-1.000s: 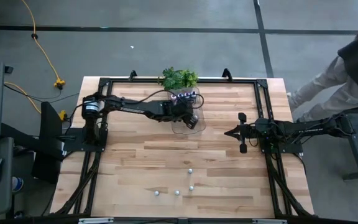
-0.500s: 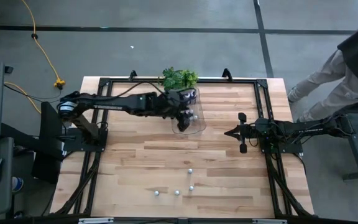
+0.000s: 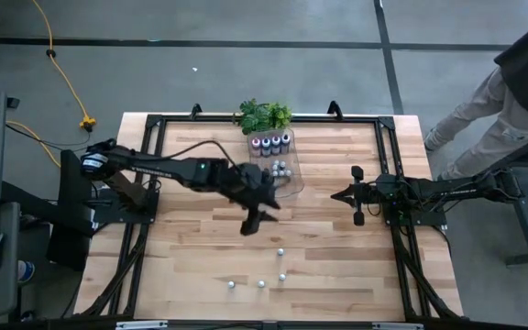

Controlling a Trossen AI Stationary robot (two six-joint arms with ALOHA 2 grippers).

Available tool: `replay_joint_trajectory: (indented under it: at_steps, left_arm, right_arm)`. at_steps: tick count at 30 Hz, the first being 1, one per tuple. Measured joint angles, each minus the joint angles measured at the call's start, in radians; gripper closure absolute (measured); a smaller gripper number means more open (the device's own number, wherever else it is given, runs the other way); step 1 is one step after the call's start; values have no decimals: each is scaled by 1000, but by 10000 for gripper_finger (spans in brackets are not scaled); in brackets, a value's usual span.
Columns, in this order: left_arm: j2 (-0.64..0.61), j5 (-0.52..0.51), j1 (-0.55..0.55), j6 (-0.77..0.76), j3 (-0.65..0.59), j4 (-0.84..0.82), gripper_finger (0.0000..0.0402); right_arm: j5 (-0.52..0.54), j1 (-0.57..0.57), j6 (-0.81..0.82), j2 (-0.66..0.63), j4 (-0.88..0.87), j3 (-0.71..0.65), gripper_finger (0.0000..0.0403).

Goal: Pick & Place food coloring
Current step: Put the small green food coloring bottle into the transparent bin

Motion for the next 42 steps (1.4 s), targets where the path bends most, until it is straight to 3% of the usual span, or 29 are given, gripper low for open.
replay_joint_trajectory:
  at_steps: [5, 12, 17, 26, 35, 42]
  left_arm:
    - [1, -25, -64, 7, 6, -89, 231]
    - [88, -51, -121, 12, 135, -313, 231]
    - [154, -51, -155, 12, 184, -369, 231]
    - [265, -50, -200, 38, 189, -331, 231]
    - [363, -156, -200, 95, 189, -218, 231]
    - [426, -157, -200, 162, 188, -179, 231]
  right_arm:
    - [0, 0, 0, 0, 1, 0, 402]
    - [0, 0, 0, 0, 2, 0, 402]
    - [0, 0, 0, 0, 0, 0, 402]
    - [0, 0, 0, 0, -1, 0, 402]
    - [0, 0, 0, 0, 0, 0, 402]
    - [0, 0, 0, 0, -1, 0, 402]
